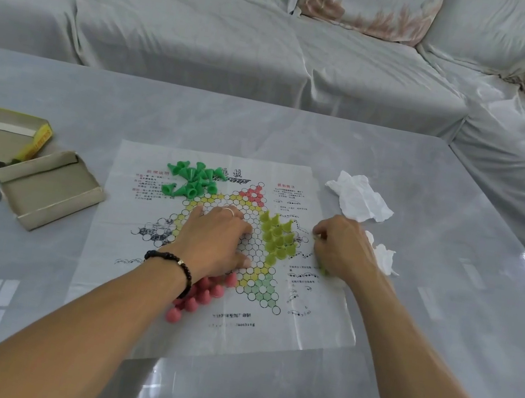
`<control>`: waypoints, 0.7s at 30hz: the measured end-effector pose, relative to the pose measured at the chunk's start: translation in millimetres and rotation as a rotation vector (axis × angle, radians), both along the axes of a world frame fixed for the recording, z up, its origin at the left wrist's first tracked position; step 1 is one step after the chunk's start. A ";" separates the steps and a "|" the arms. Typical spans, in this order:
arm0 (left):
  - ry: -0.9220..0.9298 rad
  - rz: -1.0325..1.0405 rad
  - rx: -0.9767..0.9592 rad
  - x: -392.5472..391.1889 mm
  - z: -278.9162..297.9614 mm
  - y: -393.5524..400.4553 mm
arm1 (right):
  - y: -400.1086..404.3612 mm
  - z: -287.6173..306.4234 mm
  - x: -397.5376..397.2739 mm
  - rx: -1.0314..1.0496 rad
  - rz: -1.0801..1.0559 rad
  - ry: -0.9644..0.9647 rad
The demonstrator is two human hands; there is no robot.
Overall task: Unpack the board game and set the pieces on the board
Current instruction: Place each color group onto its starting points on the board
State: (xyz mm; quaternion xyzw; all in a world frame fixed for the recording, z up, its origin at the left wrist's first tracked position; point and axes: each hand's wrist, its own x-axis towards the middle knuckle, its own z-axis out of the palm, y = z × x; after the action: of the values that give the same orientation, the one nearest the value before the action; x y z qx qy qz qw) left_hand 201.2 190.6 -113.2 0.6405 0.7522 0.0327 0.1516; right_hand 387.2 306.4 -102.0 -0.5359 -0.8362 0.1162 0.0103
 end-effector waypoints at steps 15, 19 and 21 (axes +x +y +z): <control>0.010 -0.014 0.012 -0.7 0.9 -0.3 | 2.4 -8.4 -8.3 -0.122 0.007 0.469; 0.004 -0.011 0.017 -1.1 0.7 -0.1 | 3.6 -9.6 -10.4 -0.111 0.034 0.438; -0.002 -0.009 0.021 -1.2 0.0 -0.7 | 3.4 -9.5 -11.6 -0.099 0.042 0.427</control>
State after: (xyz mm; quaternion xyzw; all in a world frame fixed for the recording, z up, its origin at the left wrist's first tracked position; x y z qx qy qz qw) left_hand 200.0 189.9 -113.3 0.6453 0.7488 0.0405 0.1456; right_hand 375.6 309.8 -111.5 -0.4815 -0.8192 0.2681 0.1586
